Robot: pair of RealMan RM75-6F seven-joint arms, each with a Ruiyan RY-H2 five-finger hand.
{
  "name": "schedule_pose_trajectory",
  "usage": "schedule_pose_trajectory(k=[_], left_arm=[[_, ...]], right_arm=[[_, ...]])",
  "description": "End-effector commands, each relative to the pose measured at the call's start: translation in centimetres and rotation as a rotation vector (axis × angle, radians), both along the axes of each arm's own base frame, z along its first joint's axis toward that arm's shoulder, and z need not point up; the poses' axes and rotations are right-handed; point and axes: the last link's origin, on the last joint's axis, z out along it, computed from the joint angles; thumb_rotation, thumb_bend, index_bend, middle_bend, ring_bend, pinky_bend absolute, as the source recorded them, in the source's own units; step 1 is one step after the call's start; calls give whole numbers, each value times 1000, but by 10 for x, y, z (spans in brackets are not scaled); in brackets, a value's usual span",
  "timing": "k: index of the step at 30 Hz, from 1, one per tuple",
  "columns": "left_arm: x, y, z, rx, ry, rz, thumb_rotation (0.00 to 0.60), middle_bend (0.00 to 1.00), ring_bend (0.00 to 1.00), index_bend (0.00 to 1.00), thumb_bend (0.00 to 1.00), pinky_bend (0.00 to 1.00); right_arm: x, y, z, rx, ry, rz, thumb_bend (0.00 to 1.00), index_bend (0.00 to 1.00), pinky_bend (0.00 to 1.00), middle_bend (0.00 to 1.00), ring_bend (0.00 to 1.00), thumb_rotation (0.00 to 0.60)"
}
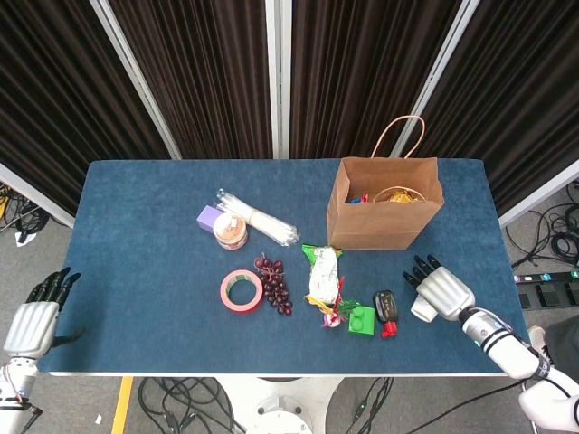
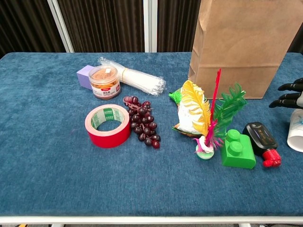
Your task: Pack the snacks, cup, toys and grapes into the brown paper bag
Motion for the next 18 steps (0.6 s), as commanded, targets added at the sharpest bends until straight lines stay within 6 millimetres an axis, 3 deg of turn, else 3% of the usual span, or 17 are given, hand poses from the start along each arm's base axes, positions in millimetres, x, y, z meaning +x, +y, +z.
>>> schedule_pose_trajectory(k=[1, 9, 18], left_arm=[[0, 0, 0, 0, 0, 1, 600, 133, 27, 137, 229, 167], [-2, -1, -1, -7, -3, 6, 600, 133, 27, 138, 230, 167], [-1, -2, -3, -18, -10, 5, 600, 133, 27, 137, 230, 167]], right_arm=[[-1, 0, -2, 7, 8, -6, 0, 101, 146, 179, 34, 600], [-9, 4, -2, 13, 32, -38, 0, 152, 186, 288, 111, 600], [-7, 4, -4, -8, 17, -25, 0, 412, 258, 413, 200, 600]])
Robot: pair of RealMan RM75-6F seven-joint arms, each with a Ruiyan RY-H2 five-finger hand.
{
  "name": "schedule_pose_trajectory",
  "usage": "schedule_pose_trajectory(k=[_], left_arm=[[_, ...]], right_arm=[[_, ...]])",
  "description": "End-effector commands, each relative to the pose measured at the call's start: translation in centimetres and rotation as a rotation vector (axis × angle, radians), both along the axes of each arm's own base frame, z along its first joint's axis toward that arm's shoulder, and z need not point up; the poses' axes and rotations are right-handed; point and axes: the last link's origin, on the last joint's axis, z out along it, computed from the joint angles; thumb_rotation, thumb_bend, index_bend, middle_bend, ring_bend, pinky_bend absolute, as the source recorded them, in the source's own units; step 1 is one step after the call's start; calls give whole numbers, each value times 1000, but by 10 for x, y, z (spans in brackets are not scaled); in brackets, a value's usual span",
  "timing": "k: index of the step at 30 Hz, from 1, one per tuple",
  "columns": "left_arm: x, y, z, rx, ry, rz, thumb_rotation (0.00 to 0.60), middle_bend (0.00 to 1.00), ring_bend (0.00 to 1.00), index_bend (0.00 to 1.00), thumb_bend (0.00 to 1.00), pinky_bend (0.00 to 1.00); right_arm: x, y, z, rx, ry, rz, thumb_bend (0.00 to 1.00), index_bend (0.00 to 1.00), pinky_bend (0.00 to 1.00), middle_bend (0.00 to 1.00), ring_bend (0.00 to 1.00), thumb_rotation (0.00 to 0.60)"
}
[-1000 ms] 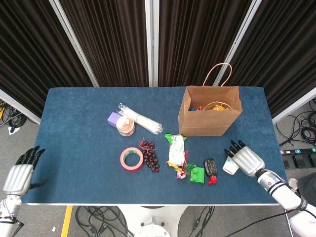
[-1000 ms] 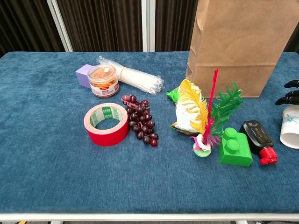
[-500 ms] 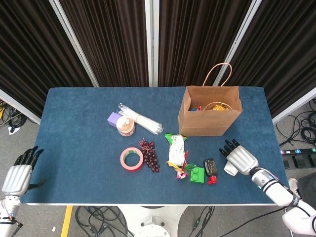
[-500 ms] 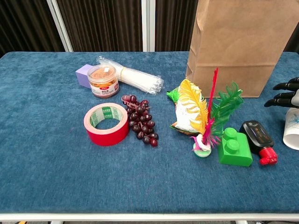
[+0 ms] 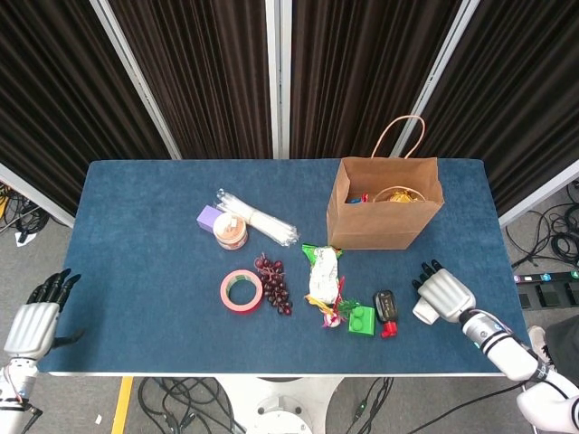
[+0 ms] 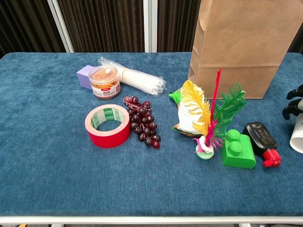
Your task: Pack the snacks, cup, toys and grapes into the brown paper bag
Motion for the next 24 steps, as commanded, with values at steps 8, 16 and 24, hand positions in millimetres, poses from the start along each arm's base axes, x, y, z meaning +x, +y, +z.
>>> schedule_pose_trajectory(k=[8, 16, 24], left_arm=[[-1, 1, 1, 2, -12, 1, 600, 133, 27, 137, 233, 167], [2, 3, 0, 1, -17, -4, 600, 133, 27, 137, 234, 167], [5, 4, -2, -7, -19, -12, 600, 133, 27, 137, 233, 167]], right_arm=[[20, -7, 12, -52, -59, 50, 0, 470, 295, 444, 230, 600], [104, -24, 49, -142, -240, 209, 0, 471, 302, 445, 243, 600], [224, -24, 73, -111, -542, 346, 0, 484, 316, 452, 253, 600]])
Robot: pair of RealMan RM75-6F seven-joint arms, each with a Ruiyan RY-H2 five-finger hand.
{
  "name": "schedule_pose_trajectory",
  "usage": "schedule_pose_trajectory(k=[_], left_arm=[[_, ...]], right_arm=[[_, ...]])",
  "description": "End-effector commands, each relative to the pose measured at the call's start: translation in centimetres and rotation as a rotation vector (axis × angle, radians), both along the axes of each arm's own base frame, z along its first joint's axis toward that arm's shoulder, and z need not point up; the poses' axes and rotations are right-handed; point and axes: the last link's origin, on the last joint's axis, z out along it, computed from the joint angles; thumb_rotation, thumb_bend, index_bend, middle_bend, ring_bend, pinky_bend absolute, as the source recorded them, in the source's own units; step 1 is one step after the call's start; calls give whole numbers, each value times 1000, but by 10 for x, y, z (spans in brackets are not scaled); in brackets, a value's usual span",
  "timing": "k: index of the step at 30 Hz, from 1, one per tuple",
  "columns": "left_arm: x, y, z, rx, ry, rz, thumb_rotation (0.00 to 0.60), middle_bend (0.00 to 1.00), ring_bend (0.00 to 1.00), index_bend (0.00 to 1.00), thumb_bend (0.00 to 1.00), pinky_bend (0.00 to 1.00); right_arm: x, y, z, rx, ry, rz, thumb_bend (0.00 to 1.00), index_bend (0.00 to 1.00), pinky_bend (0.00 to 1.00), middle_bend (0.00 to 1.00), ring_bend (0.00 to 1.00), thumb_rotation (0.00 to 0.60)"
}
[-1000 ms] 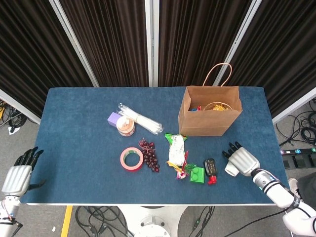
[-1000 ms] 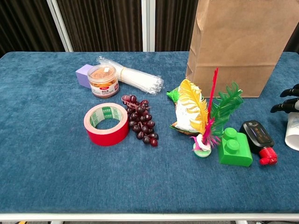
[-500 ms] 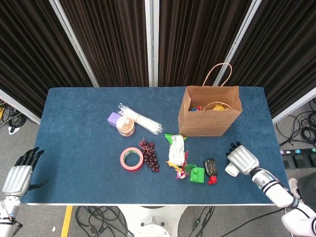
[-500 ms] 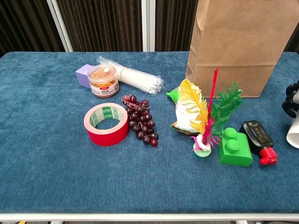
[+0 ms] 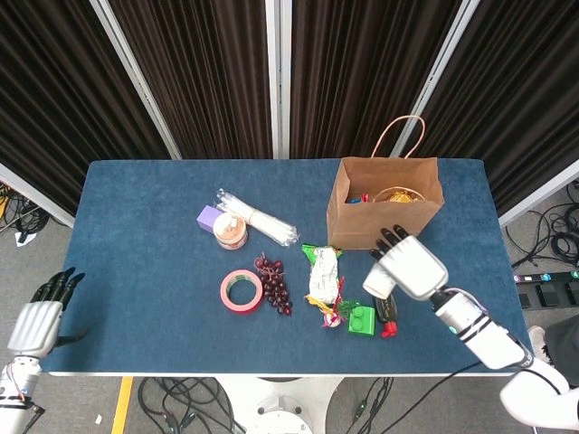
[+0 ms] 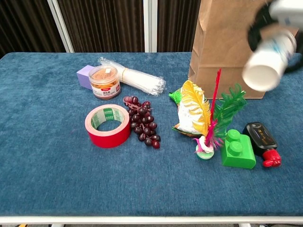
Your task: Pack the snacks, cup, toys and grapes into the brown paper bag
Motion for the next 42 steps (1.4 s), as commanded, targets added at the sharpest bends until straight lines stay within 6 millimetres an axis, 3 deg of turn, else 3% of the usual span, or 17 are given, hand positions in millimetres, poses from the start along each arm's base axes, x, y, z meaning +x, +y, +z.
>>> schedule_pose_trajectory(k=[1, 8, 13, 23, 30, 35, 42], left_arm=[[0, 0, 0, 0, 1, -2, 600, 133, 27, 137, 233, 167], [-1, 1, 2, 7, -2, 2, 600, 133, 27, 138, 233, 167], [-2, 1, 4, 11, -3, 3, 600, 133, 28, 138, 233, 167], [-4, 0, 4, 6, -9, 7, 600, 133, 27, 138, 233, 167], [-5, 0, 1, -2, -12, 10, 600, 133, 27, 137, 233, 167], [-6, -2, -1, -8, -7, 11, 600, 133, 27, 138, 232, 167], [-6, -1, 0, -6, -1, 14, 600, 133, 27, 137, 232, 167]], right_arm=[[70, -6, 23, -19, -128, 123, 0, 484, 316, 452, 253, 600], [134, -9, 30, -104, -290, 272, 0, 485, 316, 451, 253, 600], [149, -24, 39, -343, -335, 346, 0, 484, 318, 452, 253, 600], [118, -59, 64, -582, -242, 219, 0, 484, 312, 451, 253, 600], [83, -75, 84, -739, -146, 73, 3, 484, 309, 451, 253, 600], [61, -84, 84, -757, -106, -34, 3, 485, 309, 451, 253, 600], [39, -95, 69, -720, -76, -122, 1, 462, 296, 450, 253, 600]])
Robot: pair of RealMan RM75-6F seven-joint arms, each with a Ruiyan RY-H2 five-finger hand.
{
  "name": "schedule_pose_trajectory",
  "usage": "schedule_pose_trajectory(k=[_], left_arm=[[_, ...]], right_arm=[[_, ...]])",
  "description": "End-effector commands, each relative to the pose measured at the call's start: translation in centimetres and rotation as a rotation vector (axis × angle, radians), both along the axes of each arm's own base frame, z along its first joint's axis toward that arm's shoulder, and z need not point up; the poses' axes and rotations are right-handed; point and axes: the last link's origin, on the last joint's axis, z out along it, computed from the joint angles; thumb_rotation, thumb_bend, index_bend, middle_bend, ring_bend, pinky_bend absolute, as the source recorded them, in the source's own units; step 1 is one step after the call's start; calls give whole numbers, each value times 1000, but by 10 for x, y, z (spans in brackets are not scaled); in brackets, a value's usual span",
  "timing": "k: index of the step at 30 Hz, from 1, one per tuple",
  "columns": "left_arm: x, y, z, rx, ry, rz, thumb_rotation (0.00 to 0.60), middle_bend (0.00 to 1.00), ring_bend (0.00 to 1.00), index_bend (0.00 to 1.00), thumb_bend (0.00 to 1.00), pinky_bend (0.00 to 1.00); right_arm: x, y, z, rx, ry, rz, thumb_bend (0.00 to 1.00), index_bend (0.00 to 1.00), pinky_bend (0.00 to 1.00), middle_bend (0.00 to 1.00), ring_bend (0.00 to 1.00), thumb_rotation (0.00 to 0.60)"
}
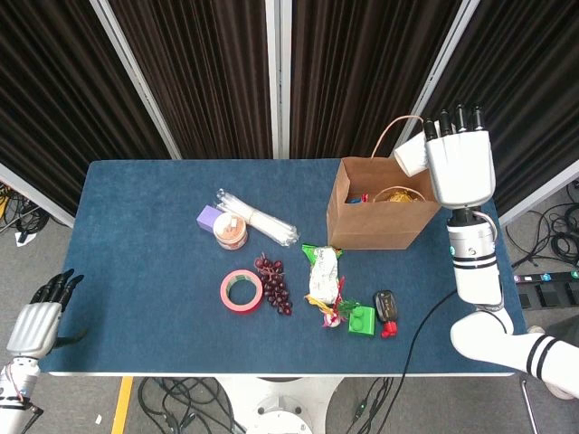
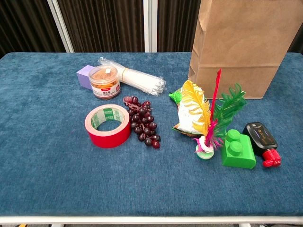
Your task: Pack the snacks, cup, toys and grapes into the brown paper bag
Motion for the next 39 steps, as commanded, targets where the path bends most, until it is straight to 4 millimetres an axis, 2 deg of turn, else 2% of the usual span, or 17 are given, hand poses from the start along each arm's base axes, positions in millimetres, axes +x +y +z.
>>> schedule_pose_trajectory(k=[1, 7, 11, 14, 20, 31, 35, 39], left_arm=[[0, 1, 0, 1, 2, -1, 600, 133, 27, 137, 233, 167], [0, 2, 1, 1, 4, 4, 600, 133, 27, 137, 233, 167], [-1, 2, 1, 2, 2, 6, 600, 133, 27, 138, 233, 167], [-2, 1, 1, 3, 1, 7, 600, 133, 27, 138, 233, 167], [-2, 1, 2, 7, 0, 5, 600, 133, 27, 137, 233, 167], [0, 2, 0, 3, -3, 1, 600, 133, 28, 137, 233, 167], [1, 3, 1, 8, -3, 0, 600, 133, 27, 137, 232, 167], [2, 3, 1, 9, -5, -2, 600, 133, 27, 137, 233, 167]], right_arm=[[-8, -3, -10, 39, -16, -41, 1, 443, 289, 447, 250, 600], [-11, -3, -20, 100, -37, -85, 0, 303, 205, 371, 178, 600], [-12, -2, -22, 165, -51, -128, 0, 184, 86, 237, 56, 600], [-11, -1, -22, 195, -66, -152, 0, 130, 19, 171, 5, 600], [-3, 3, -19, 188, -96, -96, 0, 110, 0, 160, 0, 600], [51, 26, 0, 152, -317, 275, 0, 108, 13, 180, 12, 600], [62, 40, -5, 196, -330, 388, 0, 108, 26, 187, 23, 600], [61, 57, -29, 353, -321, 410, 0, 106, 45, 204, 35, 600]])
